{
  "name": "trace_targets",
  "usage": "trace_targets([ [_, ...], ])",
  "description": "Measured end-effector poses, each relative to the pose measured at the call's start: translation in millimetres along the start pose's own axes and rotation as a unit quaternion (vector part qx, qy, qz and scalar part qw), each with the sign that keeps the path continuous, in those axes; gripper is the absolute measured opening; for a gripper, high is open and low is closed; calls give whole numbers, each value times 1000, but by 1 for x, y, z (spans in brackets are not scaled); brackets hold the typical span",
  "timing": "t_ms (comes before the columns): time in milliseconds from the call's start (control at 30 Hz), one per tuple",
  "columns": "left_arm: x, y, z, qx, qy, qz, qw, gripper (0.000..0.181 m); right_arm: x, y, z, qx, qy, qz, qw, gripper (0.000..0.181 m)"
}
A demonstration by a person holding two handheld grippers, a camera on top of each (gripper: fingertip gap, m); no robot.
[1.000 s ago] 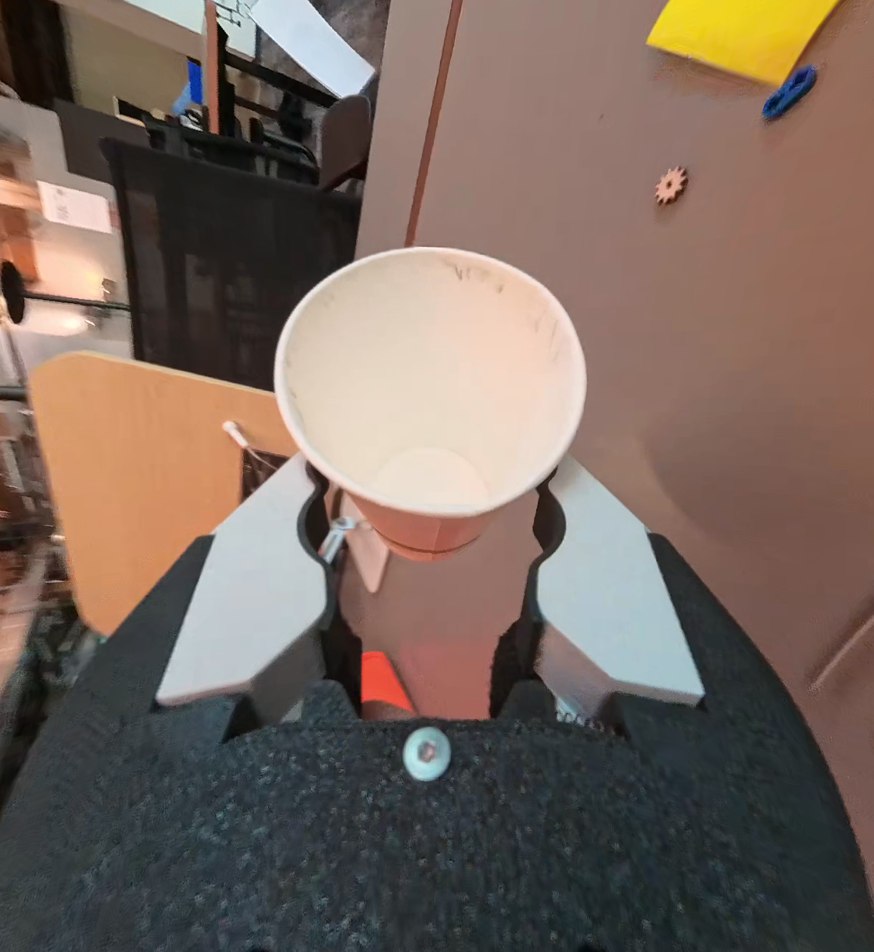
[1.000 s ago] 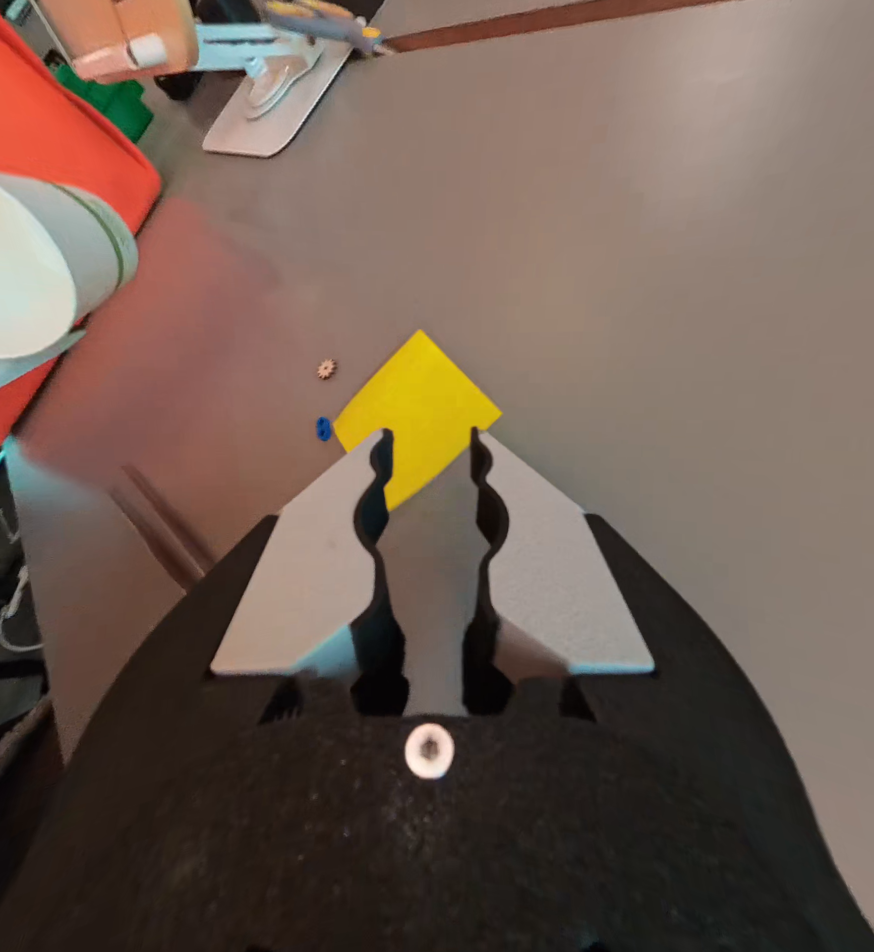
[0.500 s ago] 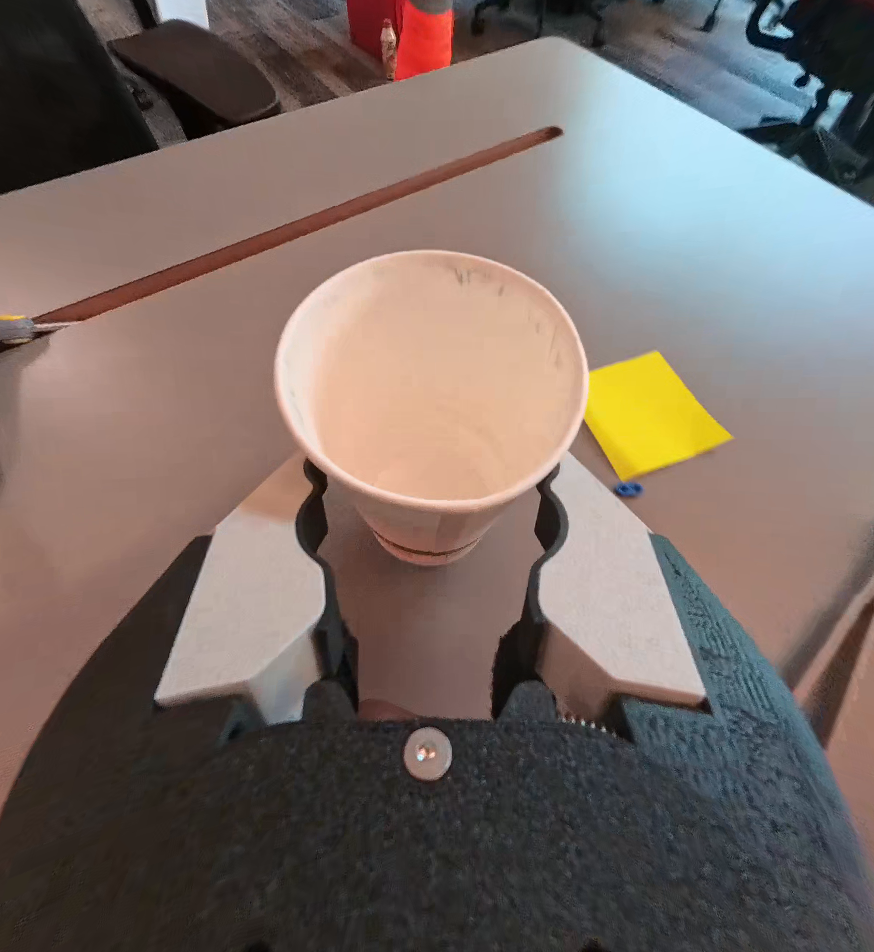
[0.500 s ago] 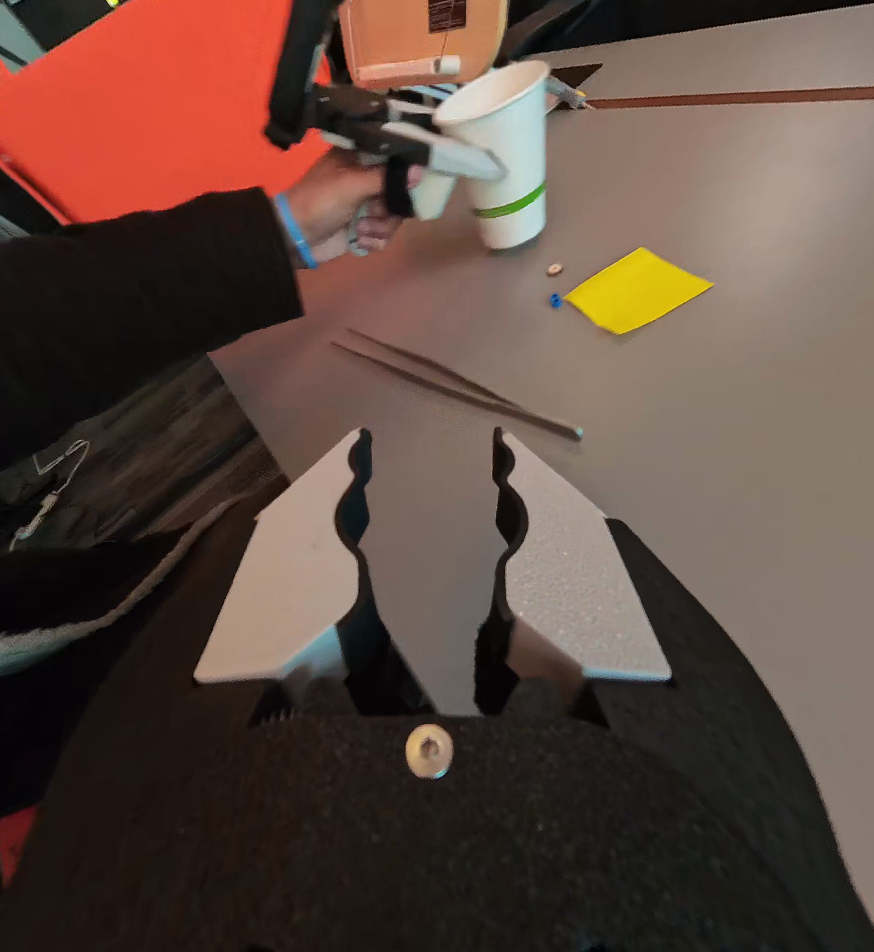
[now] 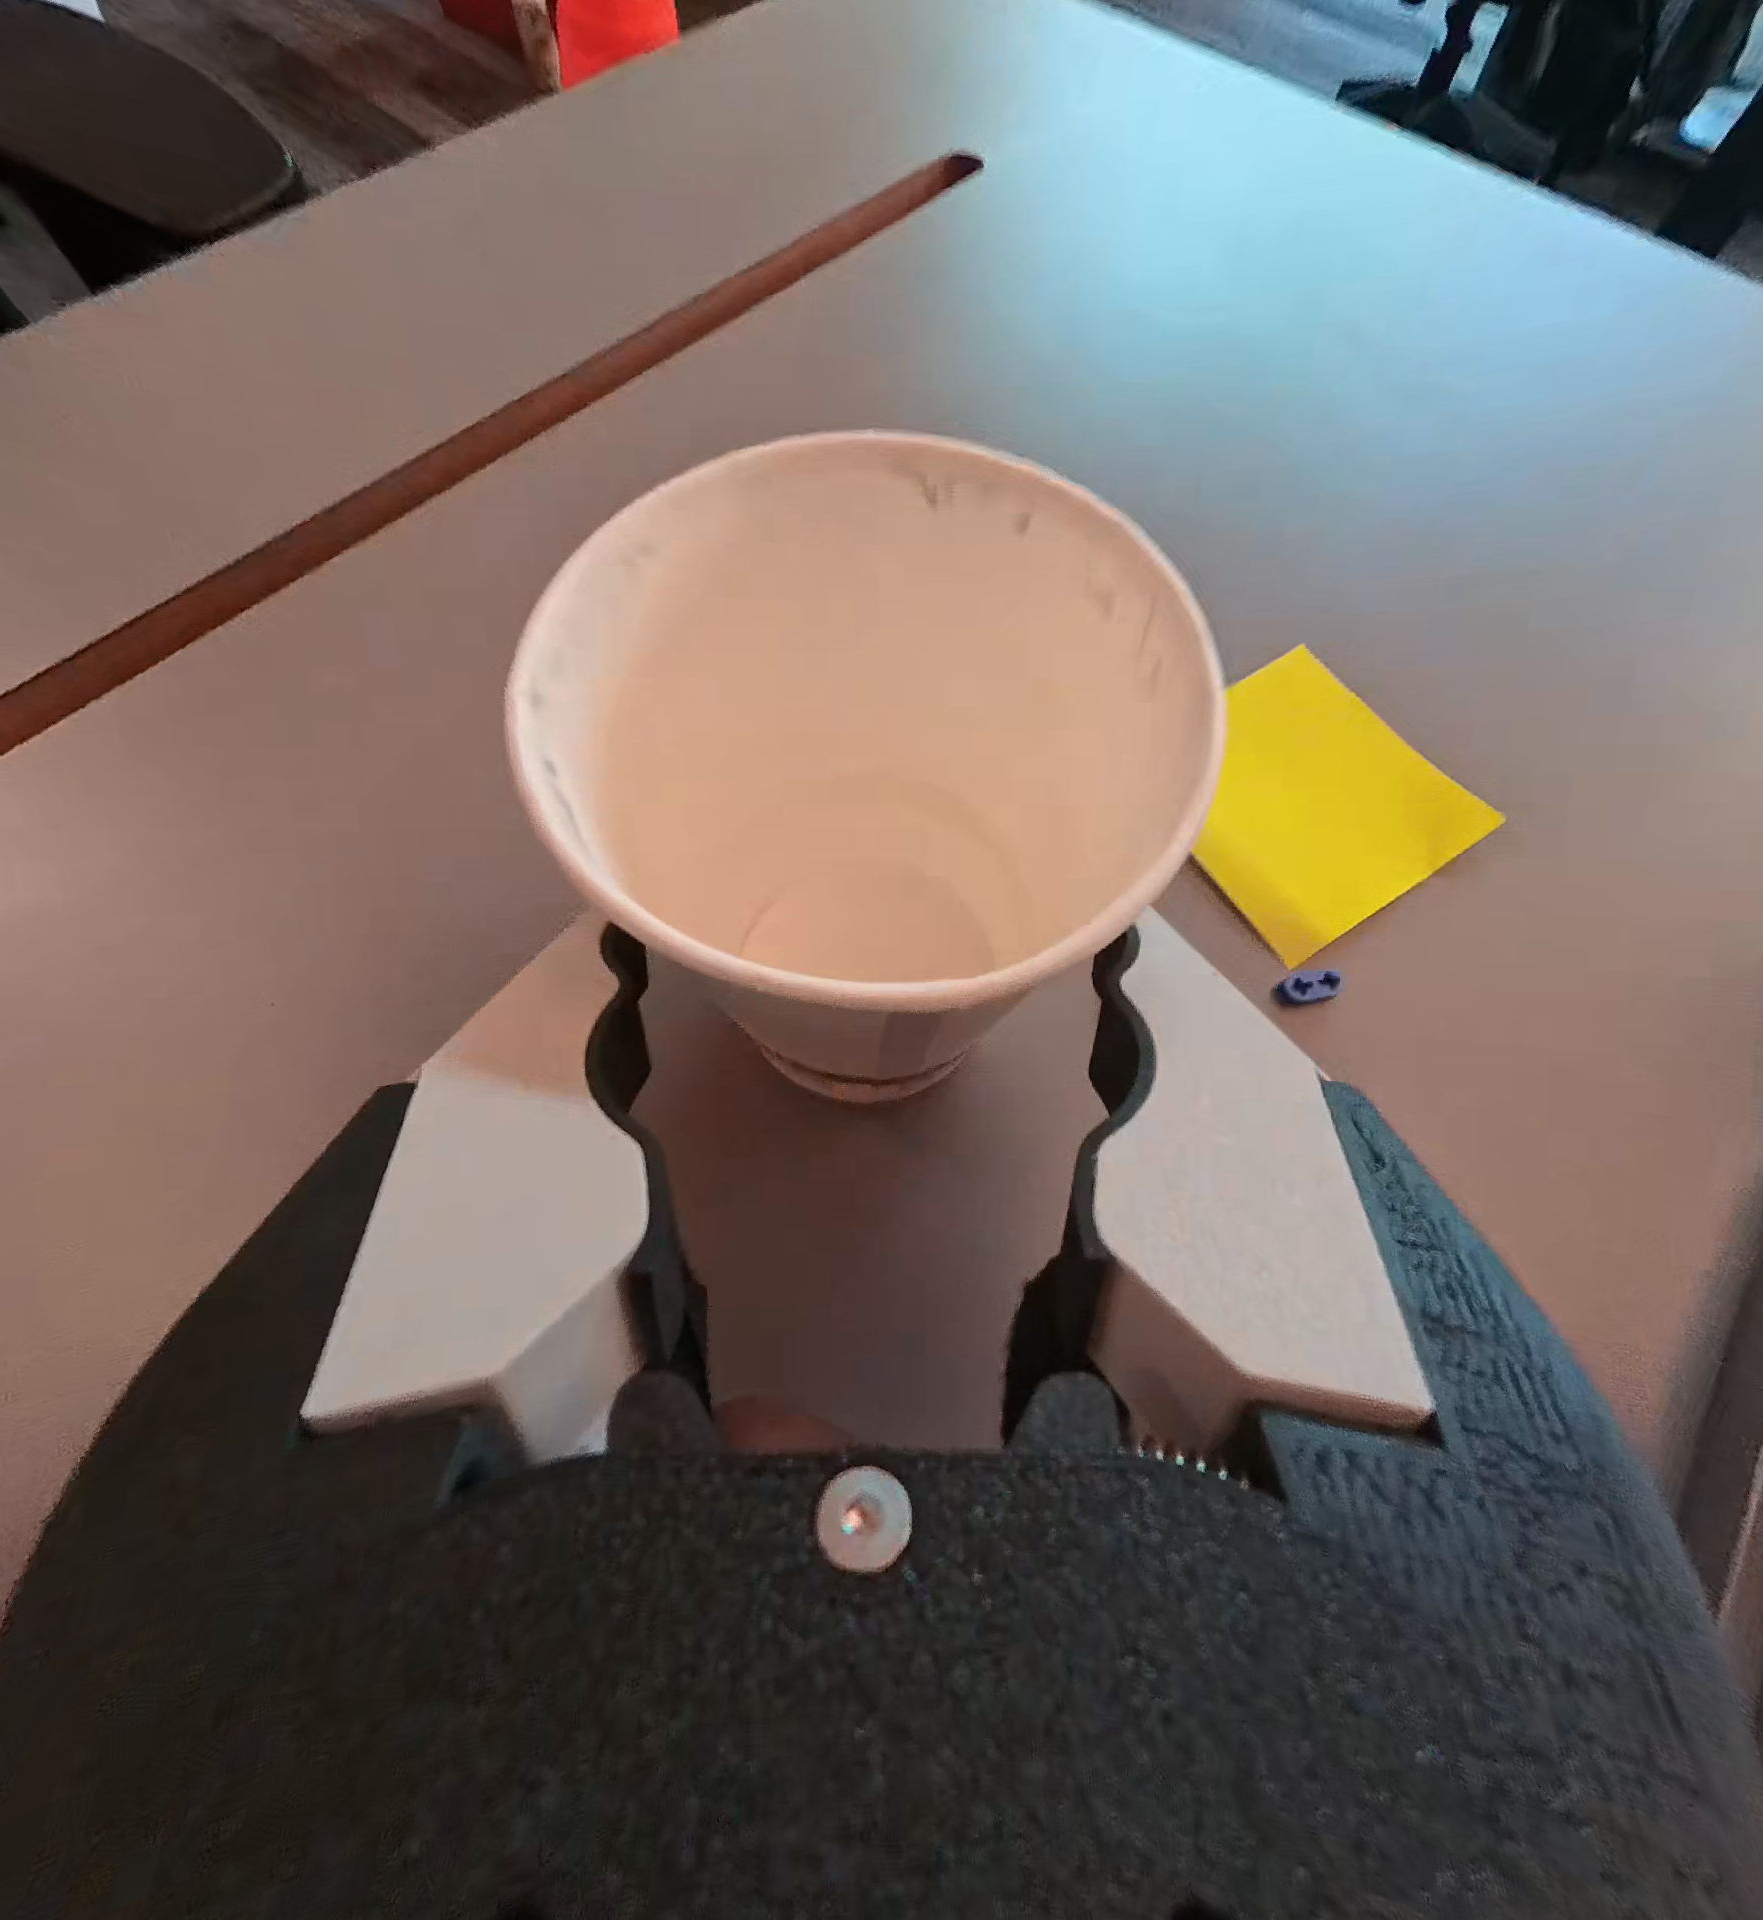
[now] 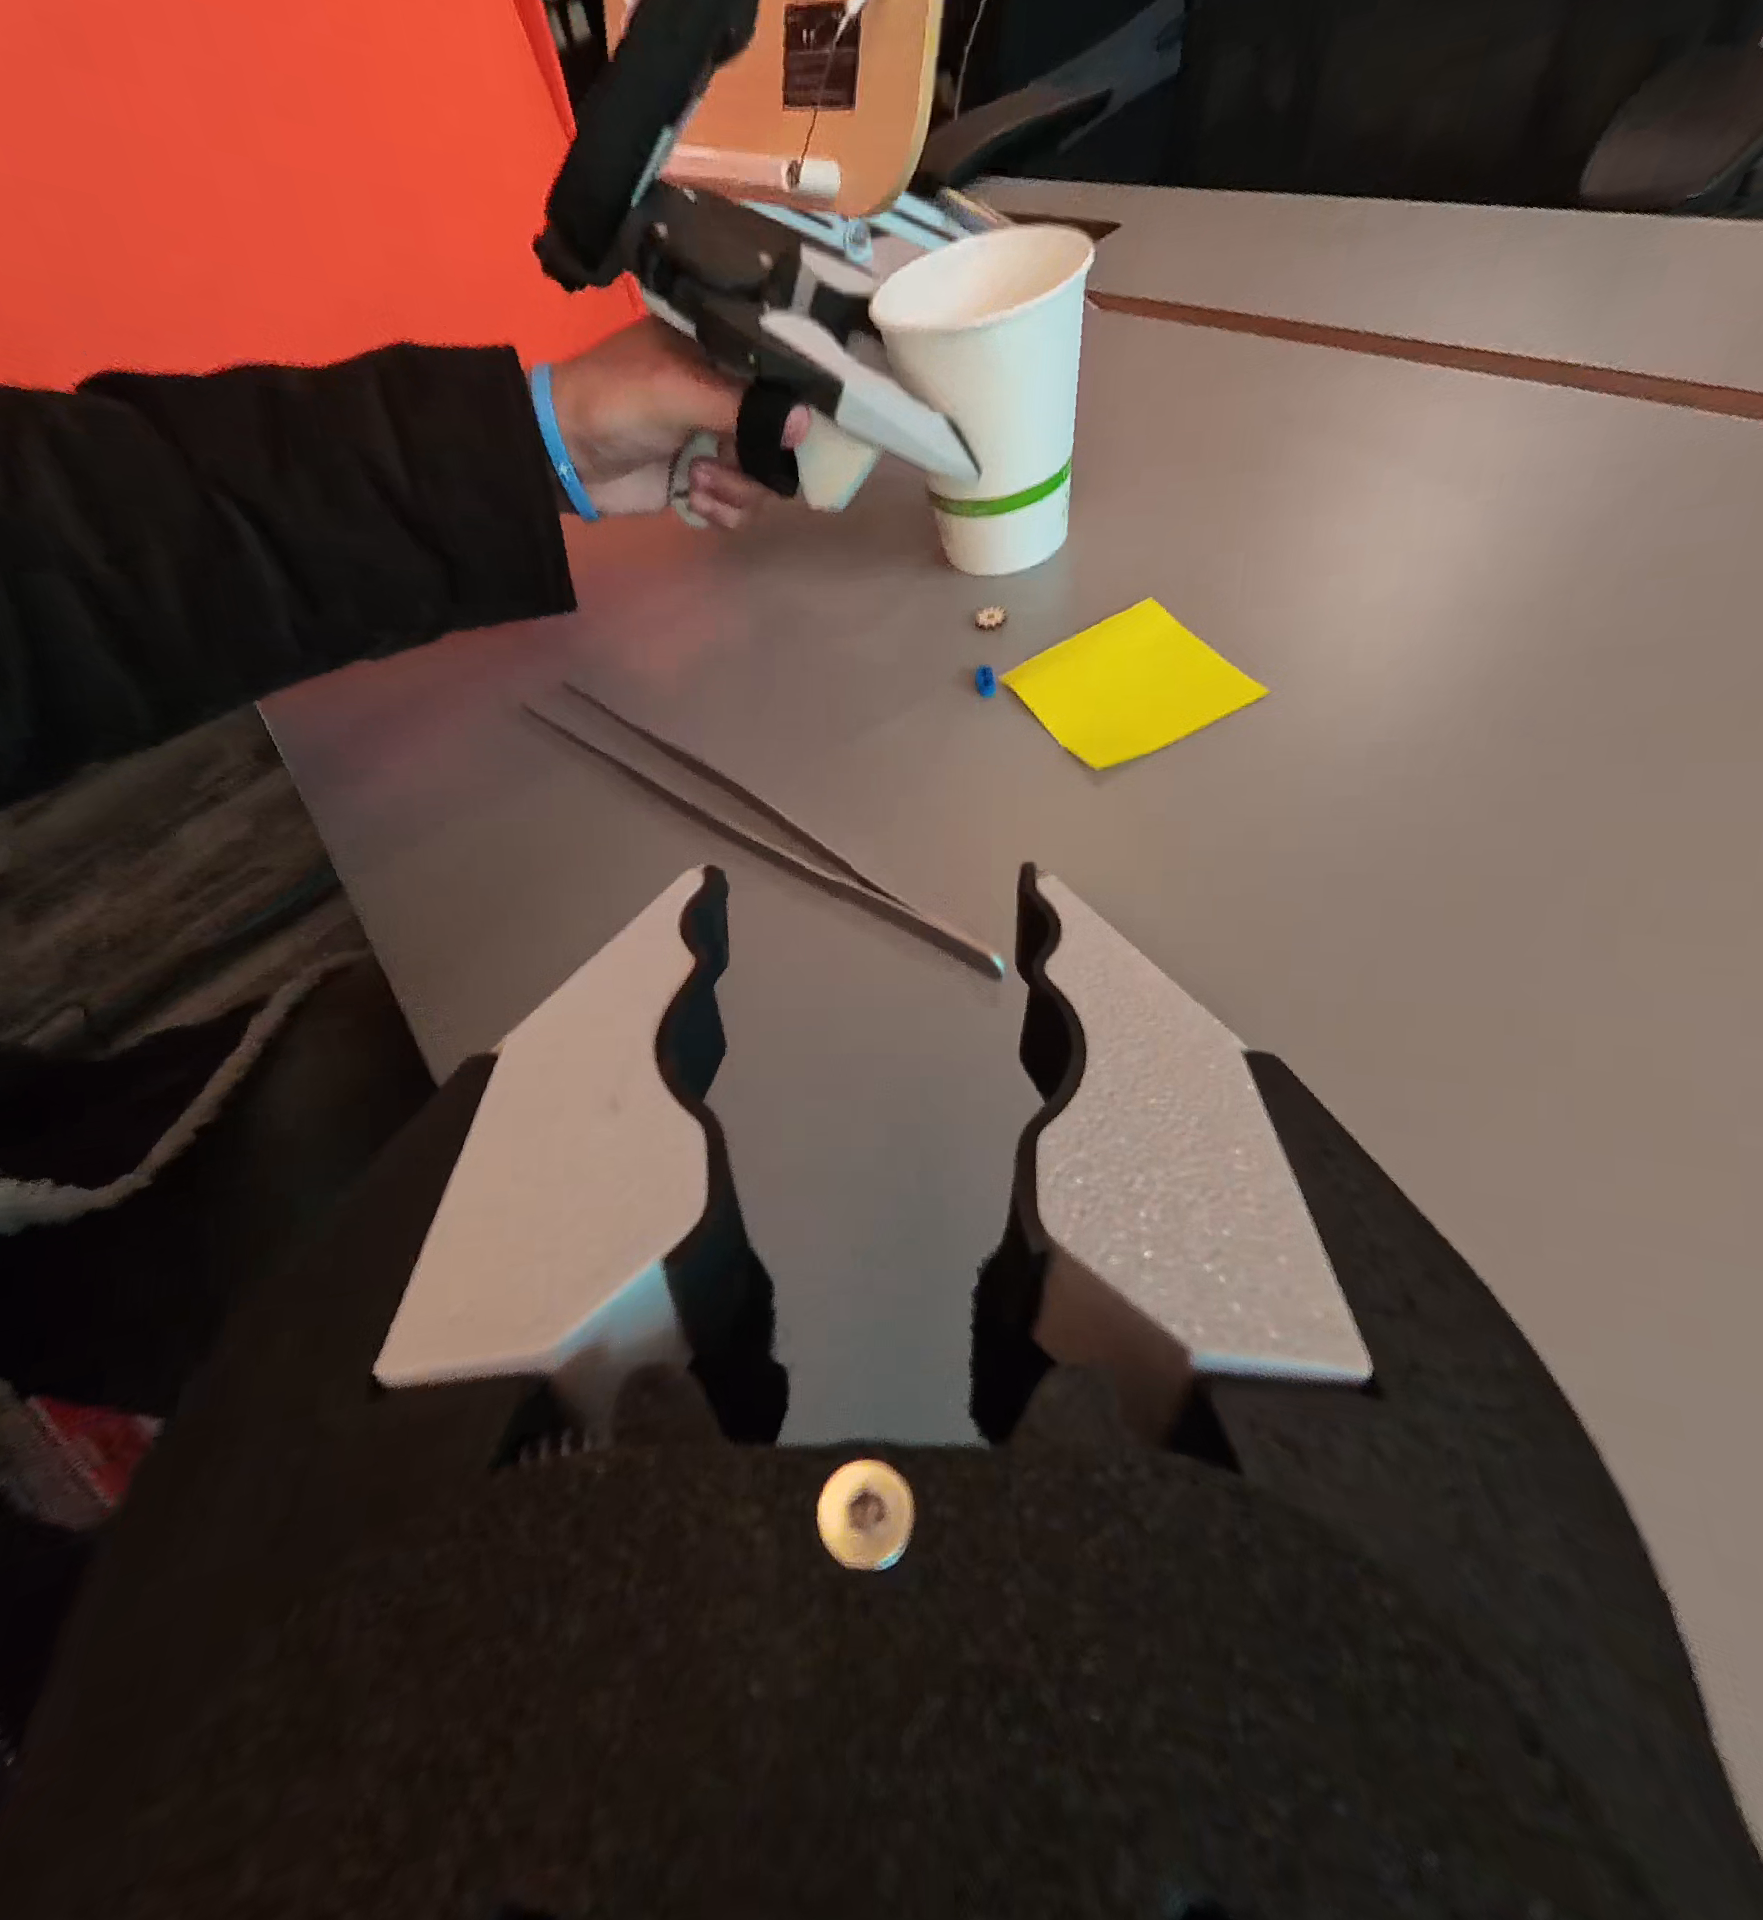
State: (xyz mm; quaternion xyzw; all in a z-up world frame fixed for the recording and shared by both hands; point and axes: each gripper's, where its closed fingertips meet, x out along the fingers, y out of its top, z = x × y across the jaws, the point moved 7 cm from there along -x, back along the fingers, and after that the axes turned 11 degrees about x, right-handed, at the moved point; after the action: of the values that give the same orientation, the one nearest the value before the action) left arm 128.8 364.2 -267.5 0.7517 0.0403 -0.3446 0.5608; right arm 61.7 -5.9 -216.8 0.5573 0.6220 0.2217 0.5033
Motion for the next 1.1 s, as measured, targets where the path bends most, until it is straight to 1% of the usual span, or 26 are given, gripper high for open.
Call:
trace_targets([
  [67,1,-6,2,2,-12,-16,1000,92,6,7,0,8,12,3,1000,55],
  [133,-8,-11,6,-1,-12,-28,1000,96,9,9,-2,2,17,9,1000,55],
  [200,-32,-17,14,-7,3,-25,1000,96,10,9,-3,-4,25,10,1000,56],
  [267,-67,-24,28,-34,11,-1,999,95,9,8,-1,-17,32,21,999,56],
  [333,-101,-33,55,-54,-2,7,999,86,8,7,4,-31,33,21,999,58],
  [367,-115,-35,70,-58,-2,7,998,85,8,9,6,-38,37,17,998,59],
  [433,-136,-35,97,-62,17,34,997,85,8,16,11,-48,37,16,998,59],
  [467,-141,-31,108,-53,18,62,997,85,7,17,11,-50,40,20,998,58],
  [500,-142,-27,113,-60,31,72,995,85,7,16,12,-50,41,20,998,58],
  [533,-140,-24,112,-80,56,63,993,85,6,13,11,-46,43,18,998,57],
  [600,-126,-21,98,-100,86,43,990,86,4,11,7,-42,51,16,998,56],
  [633,-113,-21,89,-97,94,31,990,86,2,11,5,-44,52,19,997,56],
  [700,-81,-20,72,-84,91,7,992,99,0,13,1,-50,53,25,997,55],
  [800,-34,-7,42,-60,93,-15,994,109,5,14,-1,-49,60,21,997,55],
  [900,-1,9,15,-66,85,9,994,108,10,11,0,-52,59,7,997,55],
  [933,8,13,10,-63,76,9,995,101,10,11,-1,-53,60,6,997,55],
  [967,16,16,7,-60,62,15,996,90,10,12,-1,-54,60,9,997,55],
  [1033,30,29,6,-60,36,43,997,89,9,13,0,-56,60,14,997,53],
  [1100,44,45,7,-41,32,62,997,88,9,12,6,-51,55,12,997,52],
])
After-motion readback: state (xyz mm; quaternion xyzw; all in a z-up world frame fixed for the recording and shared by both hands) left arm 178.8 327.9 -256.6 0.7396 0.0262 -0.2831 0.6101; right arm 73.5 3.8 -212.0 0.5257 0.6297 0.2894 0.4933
